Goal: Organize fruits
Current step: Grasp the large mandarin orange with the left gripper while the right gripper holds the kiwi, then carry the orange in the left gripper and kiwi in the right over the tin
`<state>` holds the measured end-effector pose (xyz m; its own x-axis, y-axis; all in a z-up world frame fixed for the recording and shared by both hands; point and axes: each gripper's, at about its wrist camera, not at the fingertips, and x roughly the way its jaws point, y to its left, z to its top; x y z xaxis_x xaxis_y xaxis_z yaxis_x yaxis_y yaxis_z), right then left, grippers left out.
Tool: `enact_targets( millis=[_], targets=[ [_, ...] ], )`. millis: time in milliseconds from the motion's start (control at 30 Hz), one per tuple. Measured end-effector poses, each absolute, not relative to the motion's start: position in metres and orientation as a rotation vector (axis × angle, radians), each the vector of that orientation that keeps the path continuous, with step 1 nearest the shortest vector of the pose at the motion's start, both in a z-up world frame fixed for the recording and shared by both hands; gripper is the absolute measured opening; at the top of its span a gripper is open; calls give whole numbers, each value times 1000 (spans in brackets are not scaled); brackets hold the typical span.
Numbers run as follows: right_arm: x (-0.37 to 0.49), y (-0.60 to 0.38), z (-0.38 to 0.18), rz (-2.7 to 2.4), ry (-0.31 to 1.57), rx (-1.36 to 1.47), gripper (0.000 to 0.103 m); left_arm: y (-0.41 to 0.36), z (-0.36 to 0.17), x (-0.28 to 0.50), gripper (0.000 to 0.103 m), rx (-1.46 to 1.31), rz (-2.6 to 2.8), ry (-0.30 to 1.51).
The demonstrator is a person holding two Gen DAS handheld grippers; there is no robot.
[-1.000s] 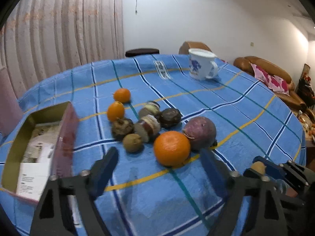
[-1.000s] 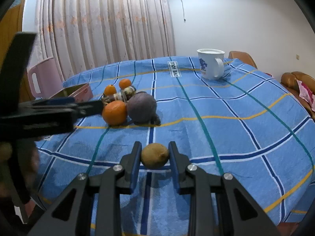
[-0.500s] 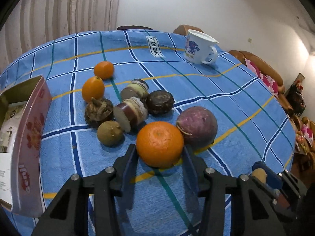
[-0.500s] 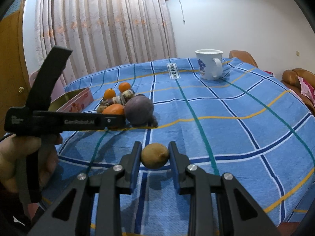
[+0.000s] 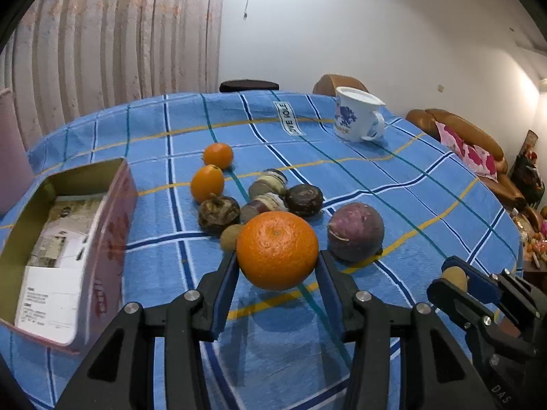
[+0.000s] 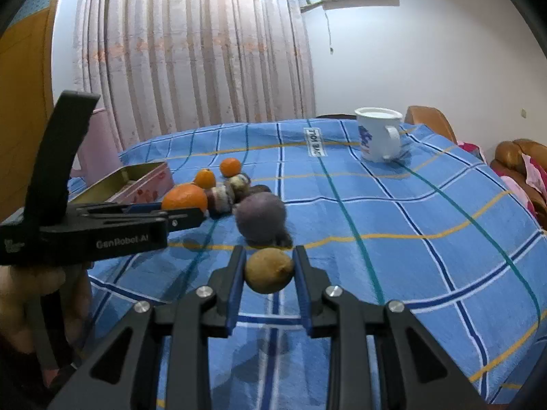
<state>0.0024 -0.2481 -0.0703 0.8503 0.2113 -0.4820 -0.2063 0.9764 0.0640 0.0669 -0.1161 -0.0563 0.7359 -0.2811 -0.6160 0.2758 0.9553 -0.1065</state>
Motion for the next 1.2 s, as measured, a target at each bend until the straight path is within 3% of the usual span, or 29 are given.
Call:
enact_targets(
  millis=[1200],
  targets=[
    [26,-164,-28,385,392,-103,30,-37,-24,38,48,-37,-80,505]
  ],
)
